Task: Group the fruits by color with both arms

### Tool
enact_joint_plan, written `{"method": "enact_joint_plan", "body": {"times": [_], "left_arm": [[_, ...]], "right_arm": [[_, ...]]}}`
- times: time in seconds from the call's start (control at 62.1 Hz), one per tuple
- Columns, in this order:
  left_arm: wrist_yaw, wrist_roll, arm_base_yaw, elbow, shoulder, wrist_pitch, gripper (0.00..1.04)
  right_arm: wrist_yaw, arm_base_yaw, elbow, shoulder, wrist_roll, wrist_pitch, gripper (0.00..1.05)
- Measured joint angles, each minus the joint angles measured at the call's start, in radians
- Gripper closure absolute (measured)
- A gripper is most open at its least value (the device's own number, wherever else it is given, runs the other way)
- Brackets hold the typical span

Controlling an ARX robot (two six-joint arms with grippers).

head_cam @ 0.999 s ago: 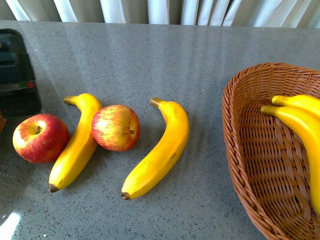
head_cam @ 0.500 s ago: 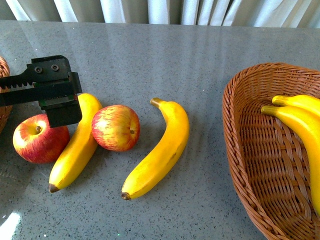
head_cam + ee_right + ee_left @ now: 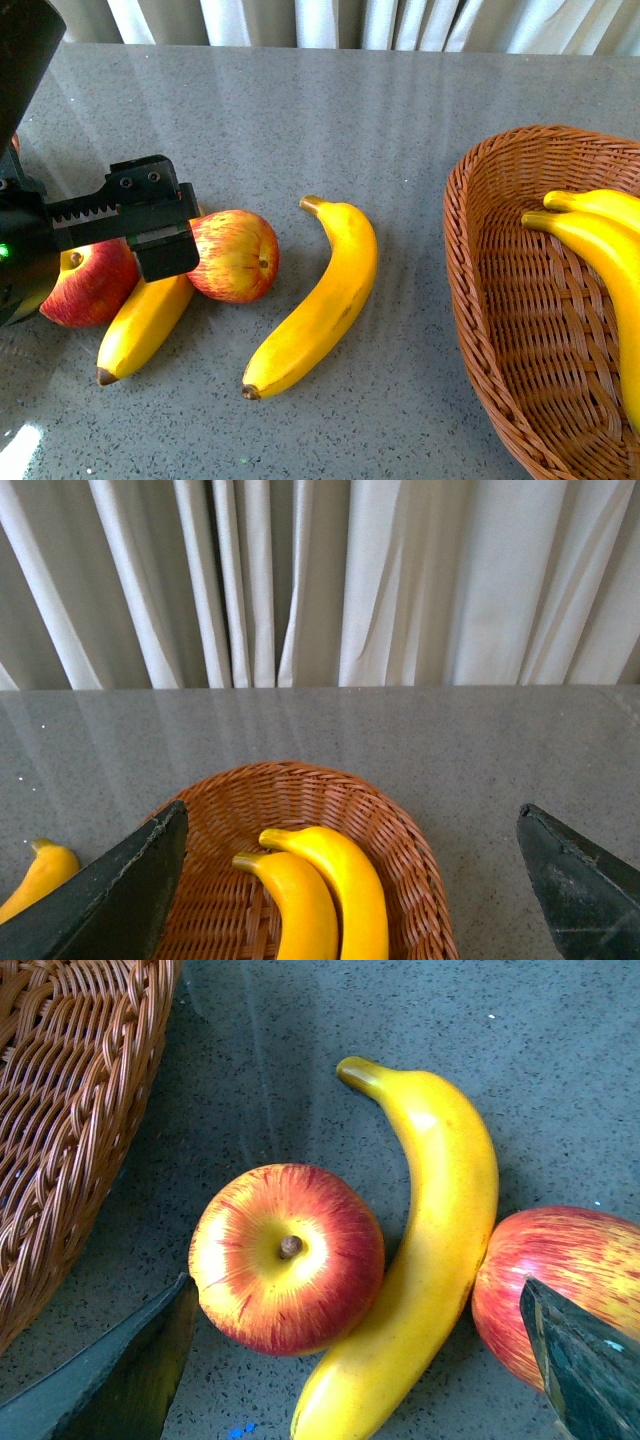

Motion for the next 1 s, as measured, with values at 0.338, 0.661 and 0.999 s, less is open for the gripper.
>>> {"method": "enact_joint_plan", "body": {"times": [0.338,0.661,0.999], "left_arm": [[0.012,0.0,0.027,0.0,0.046,0.033,0.09],[0.011,-0.013,0.042,0.0,0.08,0.042,0.09],[0.011,-0.013,0.061,0.0,0.122,0.067,0.09]], "right_arm": [[0.0,0.0,0.0,0.0,0.0,0.0,0.09],[0.0,0.0,0.0,0.0,0.0,0.0,0.09],[0.0,0.0,0.0,0.0,0.0,0.0,0.09]]}}
